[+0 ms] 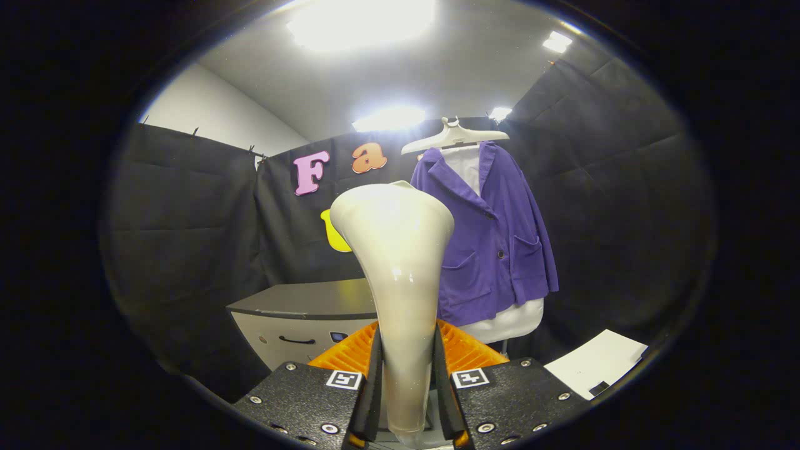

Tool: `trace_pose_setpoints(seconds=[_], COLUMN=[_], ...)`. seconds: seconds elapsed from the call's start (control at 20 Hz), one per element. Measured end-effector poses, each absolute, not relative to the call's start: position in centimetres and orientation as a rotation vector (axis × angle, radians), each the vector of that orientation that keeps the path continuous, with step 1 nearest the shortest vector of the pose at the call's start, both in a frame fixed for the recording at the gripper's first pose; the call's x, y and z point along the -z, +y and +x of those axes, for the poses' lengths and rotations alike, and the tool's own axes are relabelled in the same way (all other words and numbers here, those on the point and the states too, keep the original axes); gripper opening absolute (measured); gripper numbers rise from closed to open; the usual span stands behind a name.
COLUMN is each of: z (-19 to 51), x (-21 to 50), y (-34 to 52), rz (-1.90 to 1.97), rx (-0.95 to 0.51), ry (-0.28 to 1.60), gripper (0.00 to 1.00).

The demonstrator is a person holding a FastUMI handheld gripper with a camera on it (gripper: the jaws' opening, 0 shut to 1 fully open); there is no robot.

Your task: Iron the clothes twice with a garment steamer, once on the left side and once on the right side.

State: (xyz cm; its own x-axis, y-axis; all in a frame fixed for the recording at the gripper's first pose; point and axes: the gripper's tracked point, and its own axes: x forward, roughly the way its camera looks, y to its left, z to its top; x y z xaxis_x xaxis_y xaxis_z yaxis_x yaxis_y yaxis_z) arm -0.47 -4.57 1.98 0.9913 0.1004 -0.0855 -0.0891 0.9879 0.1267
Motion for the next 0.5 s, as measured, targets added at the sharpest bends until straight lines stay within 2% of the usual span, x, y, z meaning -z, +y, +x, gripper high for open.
trace_pose_setpoints(seconds=[0.5], z=[-0.96], x=[-1.94], y=[-4.25], rz=[0.139], rx=[-0.104], ry=[0.114], gripper=[0.38])
